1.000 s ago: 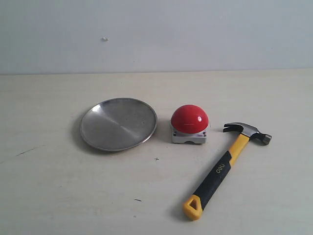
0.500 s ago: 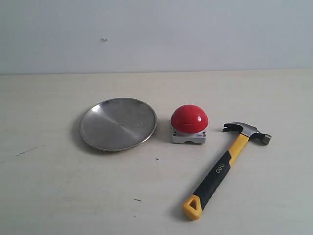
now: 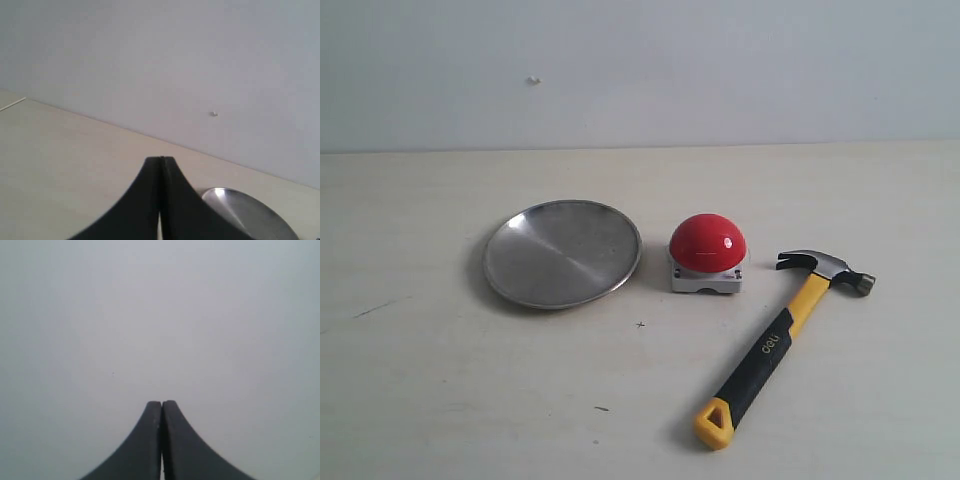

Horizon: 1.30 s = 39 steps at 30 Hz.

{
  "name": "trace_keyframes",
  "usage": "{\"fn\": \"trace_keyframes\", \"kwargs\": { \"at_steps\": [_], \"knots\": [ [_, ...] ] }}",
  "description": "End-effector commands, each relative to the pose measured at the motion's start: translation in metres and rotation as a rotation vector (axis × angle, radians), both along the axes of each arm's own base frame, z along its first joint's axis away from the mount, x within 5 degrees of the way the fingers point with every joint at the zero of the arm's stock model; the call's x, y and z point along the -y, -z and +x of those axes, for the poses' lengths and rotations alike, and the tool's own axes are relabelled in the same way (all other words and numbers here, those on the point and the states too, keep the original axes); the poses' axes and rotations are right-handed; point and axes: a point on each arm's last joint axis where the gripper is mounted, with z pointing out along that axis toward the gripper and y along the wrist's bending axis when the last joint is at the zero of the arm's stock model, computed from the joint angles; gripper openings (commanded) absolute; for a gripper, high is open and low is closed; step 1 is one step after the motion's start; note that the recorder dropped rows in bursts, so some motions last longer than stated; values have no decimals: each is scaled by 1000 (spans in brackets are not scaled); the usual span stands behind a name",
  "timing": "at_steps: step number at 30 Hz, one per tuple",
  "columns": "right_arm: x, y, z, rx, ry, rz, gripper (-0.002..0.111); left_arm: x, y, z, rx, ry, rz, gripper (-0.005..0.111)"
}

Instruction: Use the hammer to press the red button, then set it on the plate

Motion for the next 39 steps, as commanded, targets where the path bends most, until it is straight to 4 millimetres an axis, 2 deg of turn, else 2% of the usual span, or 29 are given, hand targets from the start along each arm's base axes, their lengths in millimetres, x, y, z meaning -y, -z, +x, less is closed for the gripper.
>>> {"fn": "trace_keyframes", "kwargs": {
  "at_steps": [1, 7, 11, 21, 33, 36, 39],
  "knots": [
    [5, 3, 11, -15, 11, 87, 0, 0, 1, -1, 6, 0, 0, 0],
    [3, 11, 44, -212, -59, 112, 0, 0, 1, -1, 6, 0, 0, 0],
    [2, 8, 55, -262, -82, 91, 0, 0, 1, -1, 6, 0, 0, 0],
    [-2, -19, 46, -218, -98, -9, 0, 0, 1, -1, 6, 0, 0, 0],
    [-7, -22, 31, -248, -101, -181, 0, 0, 1, -1, 6, 0, 0, 0],
    [-3, -22, 28, -256, -61, -202, 0, 0, 1, -1, 6, 0, 0, 0],
    [2, -22, 15, -300, 9, -298, 0, 0, 1, -1, 6, 0, 0, 0]
  ]
}}
